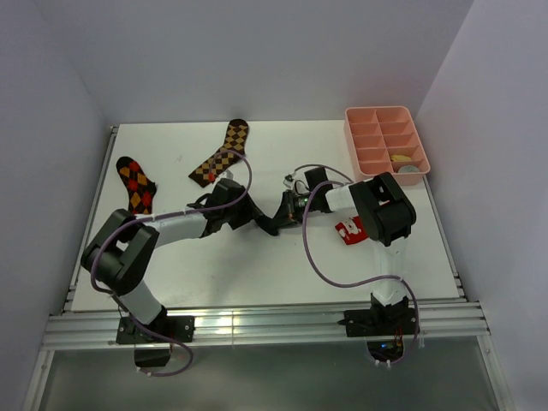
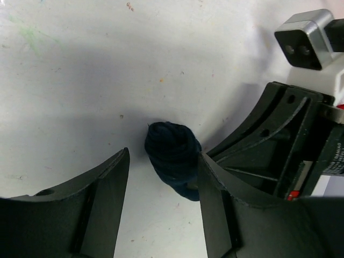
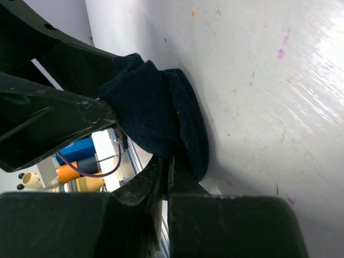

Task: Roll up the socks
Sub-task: Roll the sock at the center of the board.

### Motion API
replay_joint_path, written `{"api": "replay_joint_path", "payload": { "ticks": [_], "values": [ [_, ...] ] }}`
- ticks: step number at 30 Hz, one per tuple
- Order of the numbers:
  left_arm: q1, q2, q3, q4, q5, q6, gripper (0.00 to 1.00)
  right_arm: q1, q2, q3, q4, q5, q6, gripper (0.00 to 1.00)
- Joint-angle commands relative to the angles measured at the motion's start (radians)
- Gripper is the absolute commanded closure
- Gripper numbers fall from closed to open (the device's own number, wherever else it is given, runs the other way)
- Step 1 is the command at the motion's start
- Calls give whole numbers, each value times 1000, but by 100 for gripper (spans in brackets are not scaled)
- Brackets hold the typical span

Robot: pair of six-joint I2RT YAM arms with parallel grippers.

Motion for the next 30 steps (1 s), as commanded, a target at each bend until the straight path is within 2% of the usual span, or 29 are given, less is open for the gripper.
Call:
{"api": "replay_joint_path", "payload": {
  "ticks": [1, 16, 30],
  "values": [
    [-1, 20, 9, 46, 12, -12, 43, -10, 51, 10, -88, 89, -24, 100],
    [-1, 104, 10, 104, 57, -41, 45, -10, 104, 70, -198, 204, -67, 100],
    [-1, 93, -8, 101, 61, -37, 43, -28, 129, 133, -287, 326, -74, 100]
  ]
}}
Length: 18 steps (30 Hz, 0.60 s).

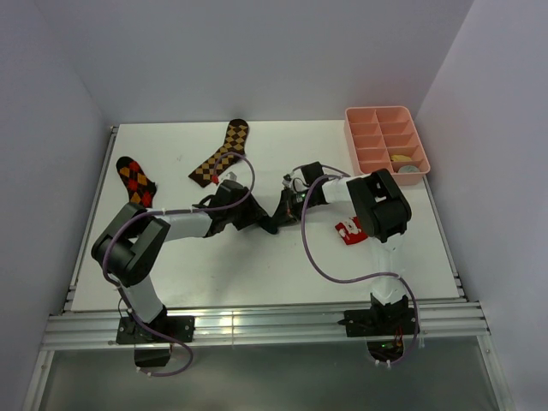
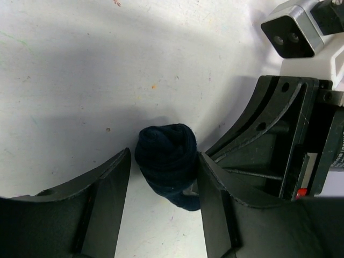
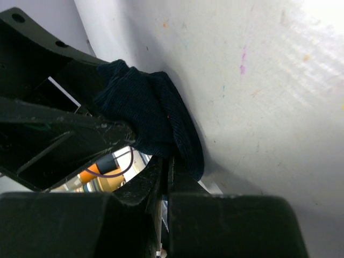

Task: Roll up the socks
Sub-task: Roll the sock at the center of the board.

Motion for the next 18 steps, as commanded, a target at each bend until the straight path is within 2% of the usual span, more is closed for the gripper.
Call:
{"api": "replay_joint_path", "payload": {
  "ticks": [1, 5, 10, 15, 18],
  "values": [
    [-1, -8, -11, -3, 7, -4, 42, -28, 72, 4, -66, 311, -70, 100],
    [1, -42, -57, 40, -5, -6, 33, -29, 69, 10, -86, 331, -79, 100],
    [8, -40, -84, 112, -5, -10, 32, -29, 69, 7, -90, 339, -87, 100],
    [15, -2, -76, 140, -16, -9, 37, -29, 64, 7, -103, 351, -96, 100],
    [15, 33, -65, 148, -22, 0, 43, -29, 64, 9, -107, 353, -99, 100]
  ]
}}
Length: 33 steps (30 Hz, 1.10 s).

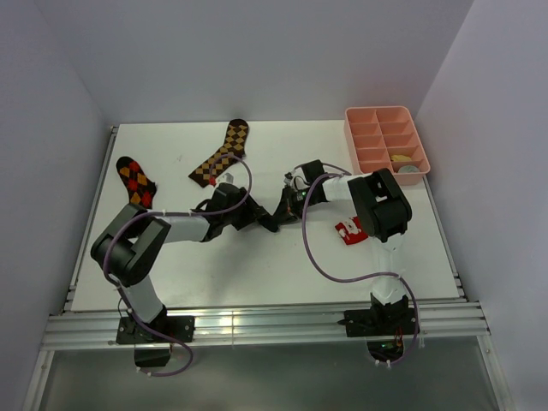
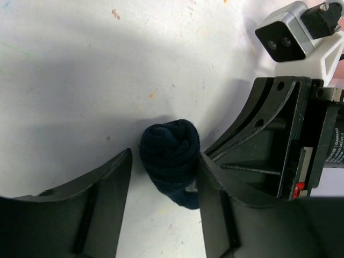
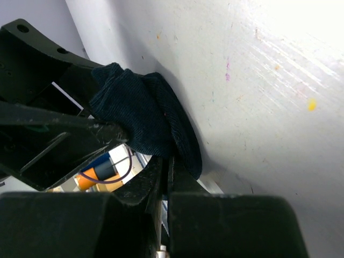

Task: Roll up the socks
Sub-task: Roll the sock at the center of the board.

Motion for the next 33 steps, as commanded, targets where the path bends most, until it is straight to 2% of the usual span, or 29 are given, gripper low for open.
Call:
{"api": "replay_joint_path", "payload": {
  "ticks": [1, 7, 13, 17, 21, 23, 28, 31, 33],
  "values": [
    [5, 48, 7, 21, -21, 19, 45, -22, 60, -19, -67, 316, -95, 100],
    [4, 101, 21, 30, -22, 30, 65, -13, 49, -19, -68, 322, -113, 100],
    [4, 120, 29, 7, -12, 42, 99, 30, -38, -40, -71, 412, -171, 97],
    [4, 106, 58, -77, -24, 72, 100, 59, -137, -89, -35, 507, -188, 87],
    [4, 78, 92, -175, -68, 90, 100, 88, -263, -155, -12, 635, -207, 68],
    [4, 75, 133, -266, -81, 105, 100, 113, -355, -184, 2, 728, -234, 63],
    [0, 72, 204, -379, -79, 138, 100, 203, -516, -229, 63, 938, -315, 59],
    [-3, 69, 225, -416, -74, 151, 100, 254, -587, -281, 132, 957, -345, 59],
    [-3, 69, 236, -442, -71, 156, 100, 265, -604, -309, 172, 957, -348, 54]
  ]
}}
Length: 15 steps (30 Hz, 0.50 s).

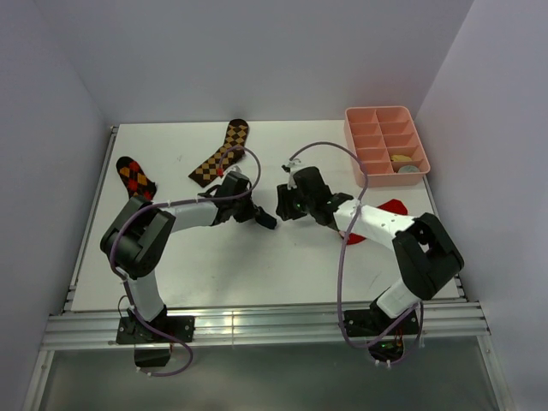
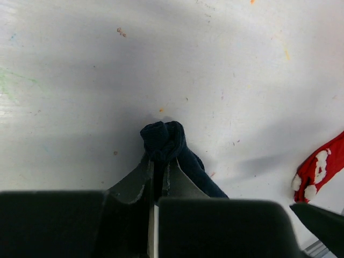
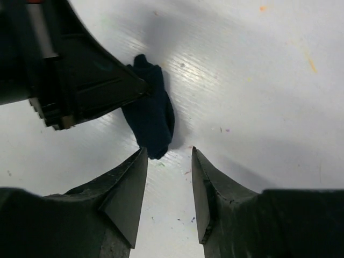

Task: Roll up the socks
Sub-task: Roll the sock at the center of the board.

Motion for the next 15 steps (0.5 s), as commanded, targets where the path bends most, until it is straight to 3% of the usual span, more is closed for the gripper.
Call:
{"api": "replay_joint_path", "payload": {
  "ticks": [1, 15],
  "values": [
    [-3, -9, 31, -165, -34, 63, 100, 32, -37, -40, 115, 95, -56, 53],
    [-5, 1, 58, -187, -4, 60, 100, 200, 10, -48, 257, 156, -213, 40]
  ]
}}
